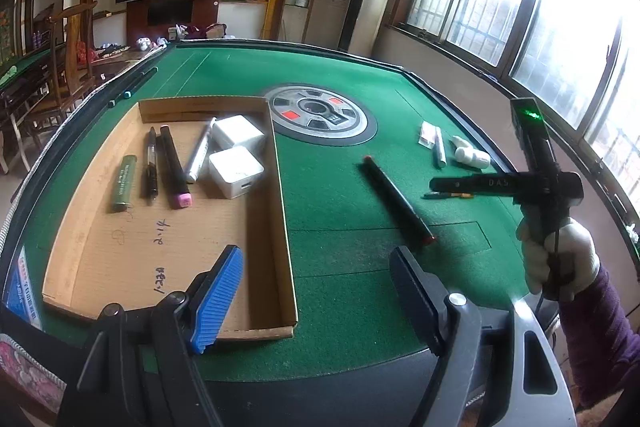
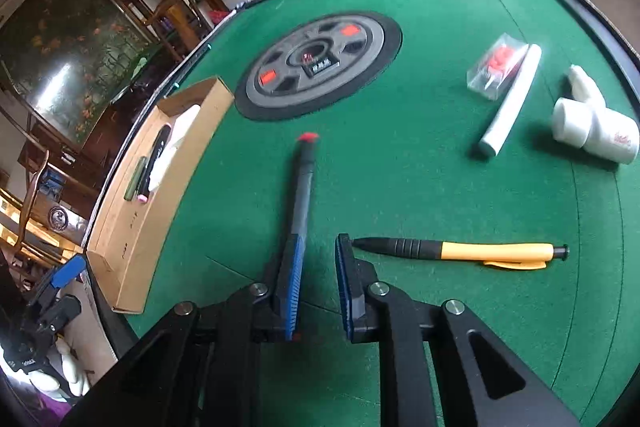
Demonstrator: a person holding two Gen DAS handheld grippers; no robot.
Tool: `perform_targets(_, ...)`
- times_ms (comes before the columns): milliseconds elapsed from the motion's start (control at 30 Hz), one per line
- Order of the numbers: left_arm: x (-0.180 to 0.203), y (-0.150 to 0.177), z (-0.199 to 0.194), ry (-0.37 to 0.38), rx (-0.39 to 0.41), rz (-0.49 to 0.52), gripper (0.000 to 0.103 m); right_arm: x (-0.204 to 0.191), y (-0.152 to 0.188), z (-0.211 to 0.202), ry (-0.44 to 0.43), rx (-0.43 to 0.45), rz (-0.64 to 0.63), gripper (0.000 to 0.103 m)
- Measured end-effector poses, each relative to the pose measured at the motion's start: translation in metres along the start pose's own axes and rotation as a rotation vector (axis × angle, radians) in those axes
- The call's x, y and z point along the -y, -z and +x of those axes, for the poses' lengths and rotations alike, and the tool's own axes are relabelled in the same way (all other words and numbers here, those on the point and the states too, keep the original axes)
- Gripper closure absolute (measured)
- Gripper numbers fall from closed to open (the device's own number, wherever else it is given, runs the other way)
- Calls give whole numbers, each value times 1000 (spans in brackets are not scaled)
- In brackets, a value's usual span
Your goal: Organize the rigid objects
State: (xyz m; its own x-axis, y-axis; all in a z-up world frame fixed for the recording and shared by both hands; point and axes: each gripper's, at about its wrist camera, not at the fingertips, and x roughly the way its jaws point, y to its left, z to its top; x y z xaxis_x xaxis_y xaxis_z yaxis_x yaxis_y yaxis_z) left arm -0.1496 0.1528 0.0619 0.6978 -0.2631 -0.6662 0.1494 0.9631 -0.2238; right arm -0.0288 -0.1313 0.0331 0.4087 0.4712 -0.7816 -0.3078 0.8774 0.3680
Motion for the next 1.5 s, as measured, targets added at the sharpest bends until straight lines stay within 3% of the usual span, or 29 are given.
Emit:
perform_targets(100, 3, 0, 3, 19, -6, -4, 24, 9, -4, -16, 94, 69, 1, 71)
perform_targets(267, 17, -3, 25, 87, -48, 6, 24, 42, -2, -30, 134, 97, 92, 70)
perform_targets(567, 33, -13, 96, 68, -195, 16, 24, 65, 7, -25, 109, 170, 149, 62)
perform_targets(700, 37, -22, 108, -4, -203, 31, 24, 70, 9, -29, 96, 219, 148, 60)
perform_targets(833, 36, -30, 109, 83, -198, 4, 24, 76, 10, -33, 75, 235, 163, 59)
perform_targets(900, 34, -32, 104, 34, -178, 11, 24, 78, 11, -35, 59, 243, 166, 59)
perform_targets(933, 31, -33, 105, -20, -186, 10, 24, 78, 11, -37, 48, 248, 164, 58)
perform_targets(1033, 30, -35, 109, -46, -215, -5, 24, 74, 11, -40, 27, 256, 153, 55)
perform_targets(1133, 41, -34, 125, -136, -263, 35, 24, 70, 12, -45, -1, 273, 140, 51)
perform_targets(1367, 64, -40, 163, -195, -276, 111, 21, 69, 13, -48, -34, 280, 157, 47)
perform_targets(1400, 66, -42, 164, -189, -259, 118, 24, 70, 13, -48, -37, 277, 162, 47)
perform_targets(1467, 68, -44, 161, -144, -255, 116, 65, 70, 13, -48, -36, 277, 167, 47)
perform_targets(1500, 68, -45, 160, -140, -256, 111, 70, 71, 13, -48, -35, 280, 169, 47)
